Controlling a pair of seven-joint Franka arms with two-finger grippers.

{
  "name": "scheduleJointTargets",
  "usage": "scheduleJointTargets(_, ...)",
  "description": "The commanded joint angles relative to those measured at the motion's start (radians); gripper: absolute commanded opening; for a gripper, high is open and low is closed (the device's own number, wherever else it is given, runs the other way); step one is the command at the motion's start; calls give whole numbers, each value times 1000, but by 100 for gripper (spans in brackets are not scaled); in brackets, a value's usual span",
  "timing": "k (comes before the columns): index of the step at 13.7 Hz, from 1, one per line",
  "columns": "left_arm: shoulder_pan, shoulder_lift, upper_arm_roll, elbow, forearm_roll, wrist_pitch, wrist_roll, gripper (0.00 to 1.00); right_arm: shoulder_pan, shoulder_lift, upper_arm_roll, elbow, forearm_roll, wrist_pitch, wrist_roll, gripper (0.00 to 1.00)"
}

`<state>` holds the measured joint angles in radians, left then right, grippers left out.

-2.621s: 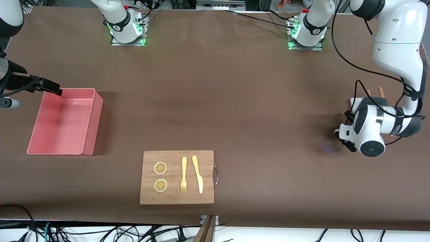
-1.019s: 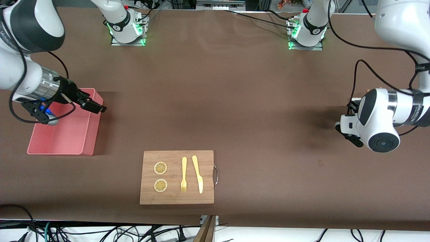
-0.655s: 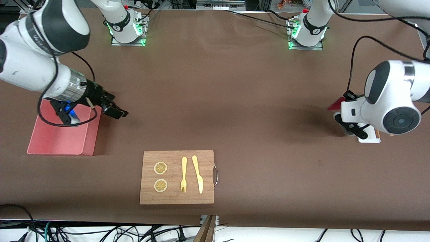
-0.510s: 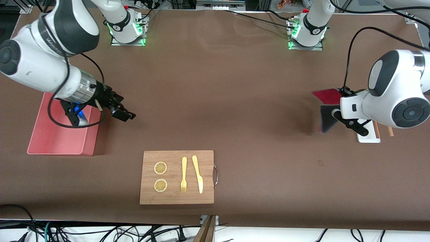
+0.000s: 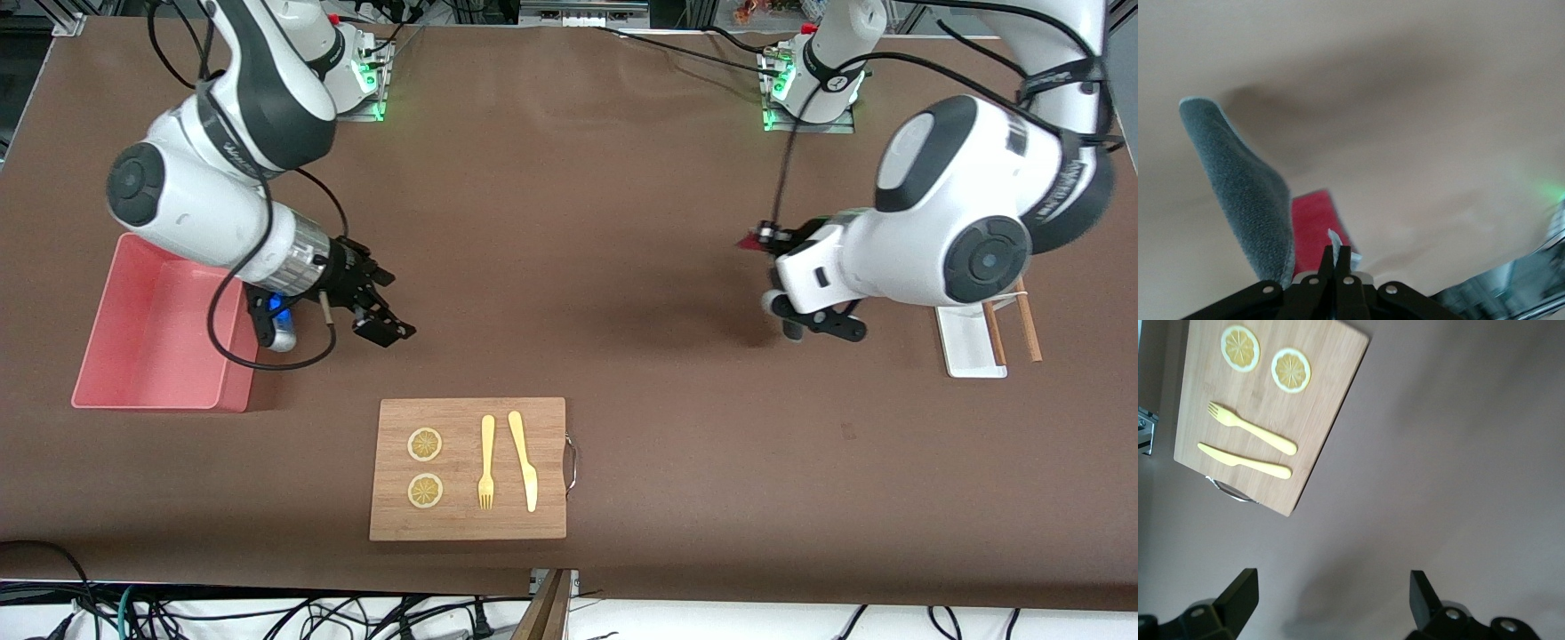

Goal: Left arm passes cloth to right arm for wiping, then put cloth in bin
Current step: 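Lift the cloth with the left gripper while the right gripper moves toward it, then grasp the cloth with the right gripper beside the left gripper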

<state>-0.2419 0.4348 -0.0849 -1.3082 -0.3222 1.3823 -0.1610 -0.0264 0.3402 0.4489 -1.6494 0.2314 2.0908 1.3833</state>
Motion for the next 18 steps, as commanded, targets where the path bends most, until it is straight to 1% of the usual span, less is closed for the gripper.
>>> scheduleJointTargets(1, -25, 36, 10, 41, -107, 81, -188, 0, 19, 40, 28, -4, 16, 47, 80, 100)
scheduleJointTargets(5, -108, 59, 8, 41, -236, 278, -461, 0, 78, 100, 34, -4, 17, 112, 196, 100)
scheduleJointTargets(7, -157, 73, 10, 41, -273, 366, -549, 0, 101, 129, 43, -4, 19, 149, 256, 100)
scheduleJointTargets(9, -192, 90, 8, 41, -302, 455, -586, 0, 129, 155, 50, -4, 19, 182, 305, 100)
scheduleJointTargets(14, -238, 96, 10, 43, -313, 486, -607, 0, 164, 174, 50, -15, 19, 192, 309, 100)
scheduleJointTargets(16, -255, 96, 10, 43, -313, 489, -623, 0, 164, 172, 74, -33, 19, 187, 312, 100)
scheduleJointTargets(18, -258, 96, 10, 41, -313, 491, -623, 0, 164, 169, 79, -43, 19, 184, 329, 100)
